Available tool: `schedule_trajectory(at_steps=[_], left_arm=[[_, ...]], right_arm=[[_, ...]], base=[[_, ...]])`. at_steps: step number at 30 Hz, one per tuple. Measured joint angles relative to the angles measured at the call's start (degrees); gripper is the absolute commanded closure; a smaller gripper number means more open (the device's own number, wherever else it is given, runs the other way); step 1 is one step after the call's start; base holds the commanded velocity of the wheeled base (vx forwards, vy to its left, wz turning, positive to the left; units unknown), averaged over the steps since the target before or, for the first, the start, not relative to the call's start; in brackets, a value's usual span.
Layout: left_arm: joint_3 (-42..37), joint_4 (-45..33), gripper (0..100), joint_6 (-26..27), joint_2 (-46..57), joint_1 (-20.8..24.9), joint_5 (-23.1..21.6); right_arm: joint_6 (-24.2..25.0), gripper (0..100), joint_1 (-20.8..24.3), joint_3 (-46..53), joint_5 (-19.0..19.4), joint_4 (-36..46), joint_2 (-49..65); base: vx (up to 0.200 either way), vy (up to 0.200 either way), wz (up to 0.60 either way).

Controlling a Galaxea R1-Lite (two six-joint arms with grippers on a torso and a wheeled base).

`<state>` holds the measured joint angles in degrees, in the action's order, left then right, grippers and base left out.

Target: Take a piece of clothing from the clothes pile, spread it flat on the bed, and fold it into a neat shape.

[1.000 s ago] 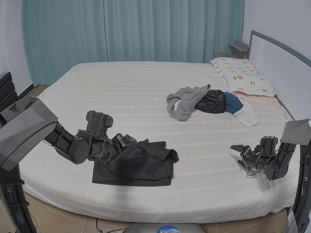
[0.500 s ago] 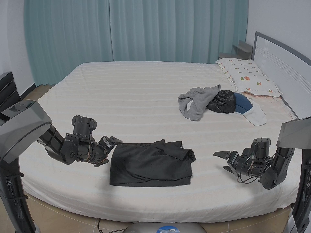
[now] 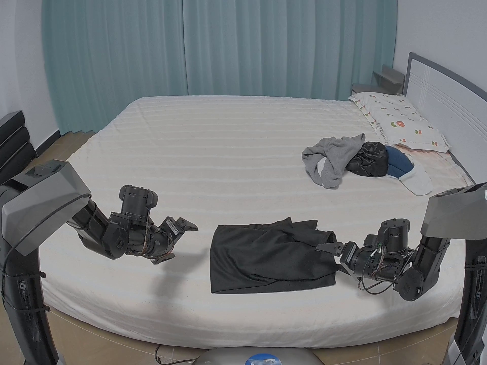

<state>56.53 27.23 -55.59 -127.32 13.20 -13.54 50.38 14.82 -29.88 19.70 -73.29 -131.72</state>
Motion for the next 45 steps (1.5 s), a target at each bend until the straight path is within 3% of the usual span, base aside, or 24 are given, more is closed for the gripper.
schedule_trajectory(at_steps=[8, 19, 26, 27, 45], left_arm=[[-0.2, 0.0, 0, 0.3, -0.4, 0.1, 0.3], [-0.7, 0.0, 0, 0.4, -0.4, 0.0, 0.4], [-0.7, 0.0, 0, 0.6, -0.4, 0.1, 0.4], [-0.7, 0.0, 0, 0.6, -0.4, 0.1, 0.4], [-0.7, 0.0, 0, 0.6, -0.5, 0.1, 0.5]], right_arm=[[-2.5, 0, -0.9, 0.0, -0.2, 0.0, -1.2], [-7.2, 0, -5.5, 4.9, -0.9, 0.0, 1.2], [-7.7, 0, -5.6, 4.2, -0.6, -0.3, 0.0], [-7.7, 100, -5.5, 3.8, -0.7, -0.3, -0.4], [-12.0, 100, -7.5, 6.5, -1.0, 0.2, 0.0]], base=[[0.0, 0.0, 0.0], [0.0, 0.0, 0.0], [0.0, 0.0, 0.0], [0.0, 0.0, 0.0], [0.0, 0.0, 0.0]])
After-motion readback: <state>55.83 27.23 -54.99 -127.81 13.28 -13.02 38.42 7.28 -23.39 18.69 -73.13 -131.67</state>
